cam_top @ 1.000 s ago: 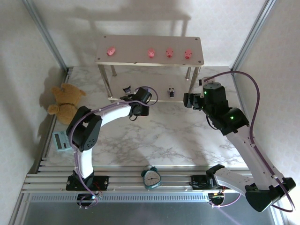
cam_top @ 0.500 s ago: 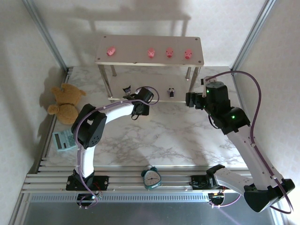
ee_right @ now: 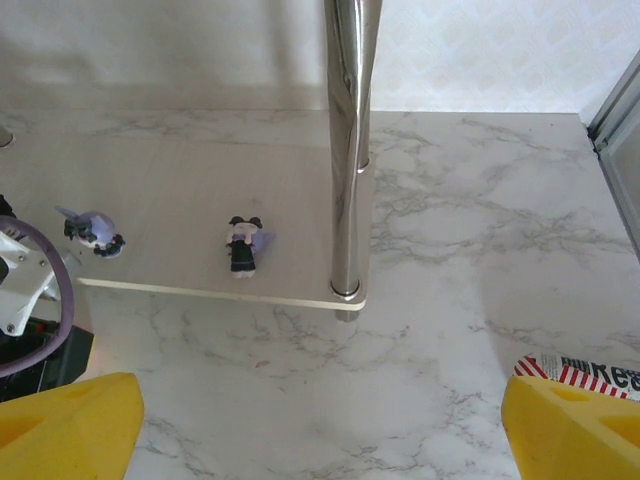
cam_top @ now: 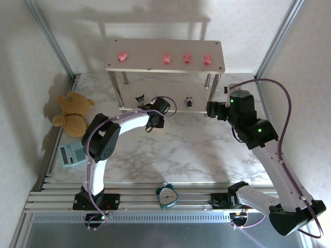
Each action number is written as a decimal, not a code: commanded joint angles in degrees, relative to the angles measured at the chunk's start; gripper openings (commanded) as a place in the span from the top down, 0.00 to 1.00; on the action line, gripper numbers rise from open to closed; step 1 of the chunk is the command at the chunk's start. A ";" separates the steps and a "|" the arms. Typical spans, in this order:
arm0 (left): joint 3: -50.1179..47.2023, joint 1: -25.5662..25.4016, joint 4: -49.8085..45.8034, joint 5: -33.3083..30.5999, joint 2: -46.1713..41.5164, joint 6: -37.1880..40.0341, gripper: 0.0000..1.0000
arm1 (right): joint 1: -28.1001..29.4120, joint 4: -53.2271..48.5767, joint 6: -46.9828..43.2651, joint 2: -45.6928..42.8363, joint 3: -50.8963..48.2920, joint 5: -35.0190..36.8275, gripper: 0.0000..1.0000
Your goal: Place and organize the plastic toys onto the shelf
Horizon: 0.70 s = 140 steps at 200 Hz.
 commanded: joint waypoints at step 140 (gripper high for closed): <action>-16.86 -3.10 -3.37 7.40 -17.10 10.53 0.54 | -0.38 -0.79 4.07 -2.51 1.89 -5.20 0.07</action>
